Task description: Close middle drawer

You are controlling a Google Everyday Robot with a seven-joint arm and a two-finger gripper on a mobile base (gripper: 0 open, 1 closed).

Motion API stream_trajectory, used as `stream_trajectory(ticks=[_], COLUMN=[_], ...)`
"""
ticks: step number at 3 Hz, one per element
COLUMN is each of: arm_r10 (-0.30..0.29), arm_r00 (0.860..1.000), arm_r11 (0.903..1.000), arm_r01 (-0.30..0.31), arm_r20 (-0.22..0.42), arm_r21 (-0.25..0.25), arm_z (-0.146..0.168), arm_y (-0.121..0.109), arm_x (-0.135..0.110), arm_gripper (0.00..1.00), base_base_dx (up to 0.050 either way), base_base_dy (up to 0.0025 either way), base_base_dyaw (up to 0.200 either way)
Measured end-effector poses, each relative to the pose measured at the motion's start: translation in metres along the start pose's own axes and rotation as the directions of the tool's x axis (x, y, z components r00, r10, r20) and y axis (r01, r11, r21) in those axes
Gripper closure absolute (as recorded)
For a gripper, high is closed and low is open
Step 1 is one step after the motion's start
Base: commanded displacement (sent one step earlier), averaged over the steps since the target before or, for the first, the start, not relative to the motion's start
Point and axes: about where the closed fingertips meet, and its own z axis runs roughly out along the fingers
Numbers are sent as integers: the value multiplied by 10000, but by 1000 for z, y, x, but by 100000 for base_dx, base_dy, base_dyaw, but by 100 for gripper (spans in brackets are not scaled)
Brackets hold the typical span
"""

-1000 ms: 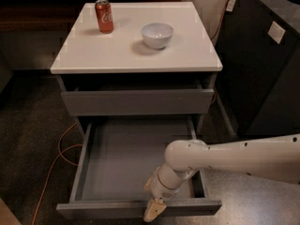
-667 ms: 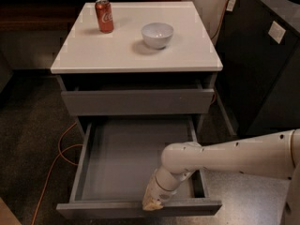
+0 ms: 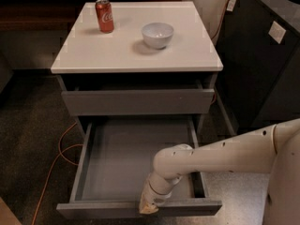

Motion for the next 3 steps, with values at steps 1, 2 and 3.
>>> stream_trajectory(ticks=[1,2,3], arm_r10=[-413,-576,-670], arm_r00=[9990,9980,9972], arm_r11=[9991,9983,9976], arm_r01=[411,573,664], arm_r20=[-183,-256,-329], arm_r21=[-85,-104,-185], arm_z=[3,12,22], arm_y=[10,18,25], arm_x=[-9,-9,-8], arm_gripper=[100,100,100], base_base_dx=[0,0,0], base_base_dy=[0,0,0], base_base_dyaw=[0,0,0])
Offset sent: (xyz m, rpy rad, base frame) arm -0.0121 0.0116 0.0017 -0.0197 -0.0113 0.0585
